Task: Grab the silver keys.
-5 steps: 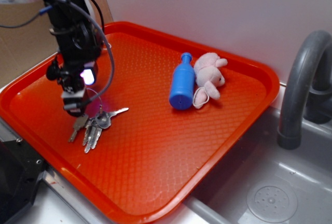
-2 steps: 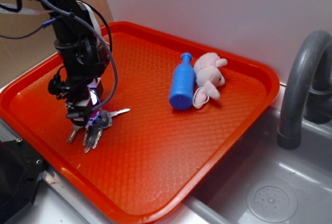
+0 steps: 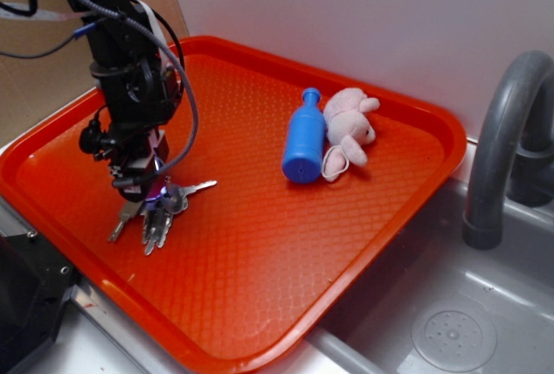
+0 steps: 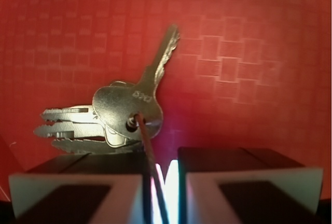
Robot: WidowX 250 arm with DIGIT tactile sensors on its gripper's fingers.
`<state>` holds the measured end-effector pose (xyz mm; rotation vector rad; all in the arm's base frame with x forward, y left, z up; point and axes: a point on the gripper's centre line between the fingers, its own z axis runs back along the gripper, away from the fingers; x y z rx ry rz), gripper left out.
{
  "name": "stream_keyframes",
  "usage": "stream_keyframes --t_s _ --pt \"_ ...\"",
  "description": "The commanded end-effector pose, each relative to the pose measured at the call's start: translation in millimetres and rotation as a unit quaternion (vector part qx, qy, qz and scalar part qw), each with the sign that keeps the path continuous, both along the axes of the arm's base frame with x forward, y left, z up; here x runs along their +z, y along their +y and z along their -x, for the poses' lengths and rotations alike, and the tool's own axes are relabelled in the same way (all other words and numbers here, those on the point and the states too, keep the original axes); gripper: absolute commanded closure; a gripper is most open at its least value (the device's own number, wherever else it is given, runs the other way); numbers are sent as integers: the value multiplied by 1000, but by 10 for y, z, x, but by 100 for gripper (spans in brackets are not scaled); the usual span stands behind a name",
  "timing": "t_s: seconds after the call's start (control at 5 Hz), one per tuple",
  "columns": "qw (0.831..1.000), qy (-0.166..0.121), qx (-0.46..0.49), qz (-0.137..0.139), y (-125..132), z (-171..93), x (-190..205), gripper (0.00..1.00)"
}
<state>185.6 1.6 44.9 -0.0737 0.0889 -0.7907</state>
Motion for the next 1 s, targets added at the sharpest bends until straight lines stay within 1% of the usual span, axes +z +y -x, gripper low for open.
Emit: stream_keyframes --t_s 0.0,0.2,0.4,0.6,0.8 --pt "967 -49 250 -20 22 42 1101 100" --pt "928 -51 368 -23 -105 -20 1601 100" --pt "874 -56 480 -50 -213 -116 1918 100" --pt "854 -62 515 -35 -220 -110 1938 100" --pt "850 -85 518 -43 -265 -69 1909 100"
